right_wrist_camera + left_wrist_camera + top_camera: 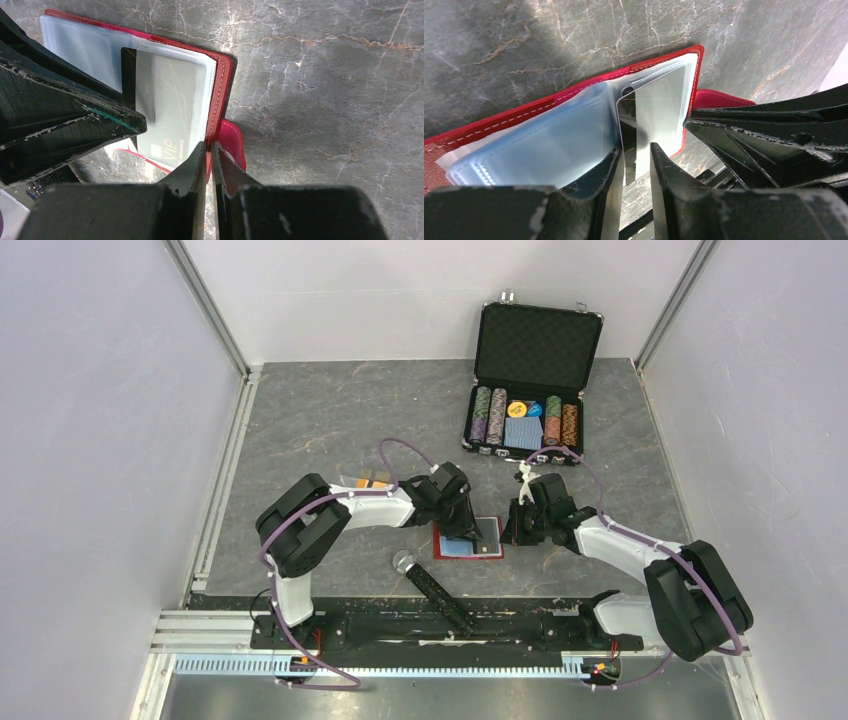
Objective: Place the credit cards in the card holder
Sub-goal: Insert the credit card into the card holder.
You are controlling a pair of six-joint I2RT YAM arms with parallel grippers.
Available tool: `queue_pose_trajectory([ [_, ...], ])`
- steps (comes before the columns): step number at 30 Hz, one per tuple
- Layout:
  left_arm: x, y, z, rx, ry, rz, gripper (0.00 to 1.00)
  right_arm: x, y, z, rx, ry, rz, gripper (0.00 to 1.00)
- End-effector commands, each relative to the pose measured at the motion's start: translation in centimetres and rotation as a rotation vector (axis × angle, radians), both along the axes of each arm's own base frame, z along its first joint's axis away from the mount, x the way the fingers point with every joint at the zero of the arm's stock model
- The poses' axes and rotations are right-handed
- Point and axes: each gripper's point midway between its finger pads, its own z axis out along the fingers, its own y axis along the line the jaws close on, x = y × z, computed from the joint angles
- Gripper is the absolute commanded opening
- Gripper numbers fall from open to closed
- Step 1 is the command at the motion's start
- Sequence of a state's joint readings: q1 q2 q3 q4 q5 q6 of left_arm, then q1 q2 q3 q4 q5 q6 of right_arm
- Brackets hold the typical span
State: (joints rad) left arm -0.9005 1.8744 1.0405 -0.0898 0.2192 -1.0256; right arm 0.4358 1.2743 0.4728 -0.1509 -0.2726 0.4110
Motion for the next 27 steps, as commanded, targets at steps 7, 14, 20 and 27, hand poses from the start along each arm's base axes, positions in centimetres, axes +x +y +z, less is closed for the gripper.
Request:
queue_pose_trajectory([
  [7, -1.1, -1.8, -0.7, 0.048, -0.032, -0.155, 0.43, -0.9, 1.3, 0.8, 0.074, 0.012, 0.043, 0.08],
  [14, -1.5, -3.3, -0.2, 0.051, -0.043, -0.255, 0.49, -0.8, 1.3, 1.1, 0.074, 0.002, 0.044, 0.09],
  [20, -0.4, -0.3, 0.7, 0.211, -0.118, -0.249, 0.61, -0.2, 0.5, 1.7, 0.021, -0.020, 0.032, 0.13],
  [27, 0.8, 2.9, 3.9, 0.319, -0.230, -0.248, 0.73, 0.5, 0.6, 3.2, 0.018, -0.052, 0.031, 0.26],
])
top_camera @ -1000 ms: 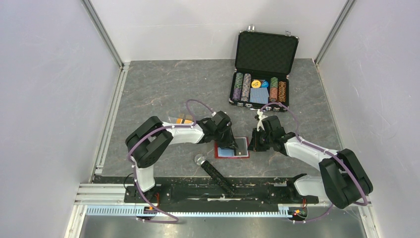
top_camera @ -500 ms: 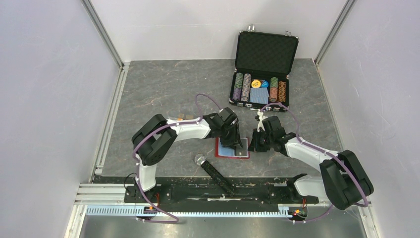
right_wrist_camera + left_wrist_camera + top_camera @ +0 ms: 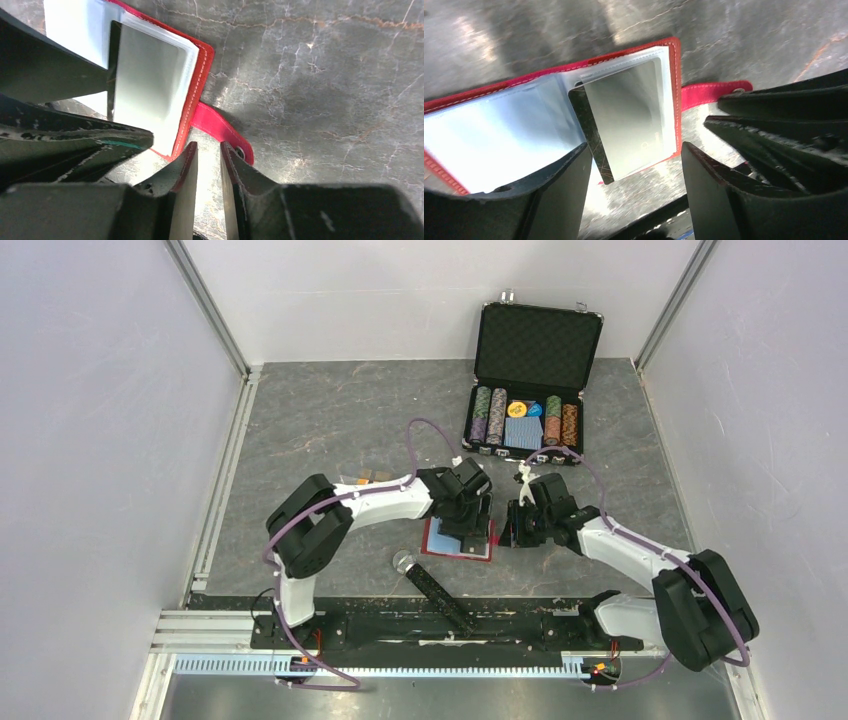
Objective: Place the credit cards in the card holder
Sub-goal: Insert the credit card into the card holder.
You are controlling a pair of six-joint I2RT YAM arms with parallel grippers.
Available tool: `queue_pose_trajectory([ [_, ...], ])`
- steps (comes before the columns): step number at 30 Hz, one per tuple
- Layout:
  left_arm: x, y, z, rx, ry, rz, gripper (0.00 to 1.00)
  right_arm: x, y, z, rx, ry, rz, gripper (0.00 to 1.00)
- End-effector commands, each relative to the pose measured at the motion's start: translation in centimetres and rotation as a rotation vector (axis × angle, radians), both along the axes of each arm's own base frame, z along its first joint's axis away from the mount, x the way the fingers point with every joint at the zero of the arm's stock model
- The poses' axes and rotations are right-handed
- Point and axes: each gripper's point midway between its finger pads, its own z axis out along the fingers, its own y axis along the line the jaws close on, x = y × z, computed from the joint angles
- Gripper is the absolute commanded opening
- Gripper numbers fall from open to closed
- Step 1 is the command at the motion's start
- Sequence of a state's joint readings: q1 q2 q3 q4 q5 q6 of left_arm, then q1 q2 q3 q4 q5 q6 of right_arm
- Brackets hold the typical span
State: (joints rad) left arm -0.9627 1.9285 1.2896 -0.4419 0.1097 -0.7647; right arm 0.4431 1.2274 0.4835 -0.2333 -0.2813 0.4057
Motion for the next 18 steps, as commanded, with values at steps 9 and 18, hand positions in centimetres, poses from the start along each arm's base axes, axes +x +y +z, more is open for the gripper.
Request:
queue_pose_trajectory([
  [9, 1.0, 3.3, 6.3, -0.063, -0.107, -0.059, 0.80, 2.0, 1.4, 3.8, 0.042, -0.091, 0.022, 0.32],
  [18, 3.4, 8.9, 8.2, -0.218, -0.065, 0.061, 0.80, 2.5, 3.2, 5.1, 0.062, -0.104, 0.052, 0.34],
])
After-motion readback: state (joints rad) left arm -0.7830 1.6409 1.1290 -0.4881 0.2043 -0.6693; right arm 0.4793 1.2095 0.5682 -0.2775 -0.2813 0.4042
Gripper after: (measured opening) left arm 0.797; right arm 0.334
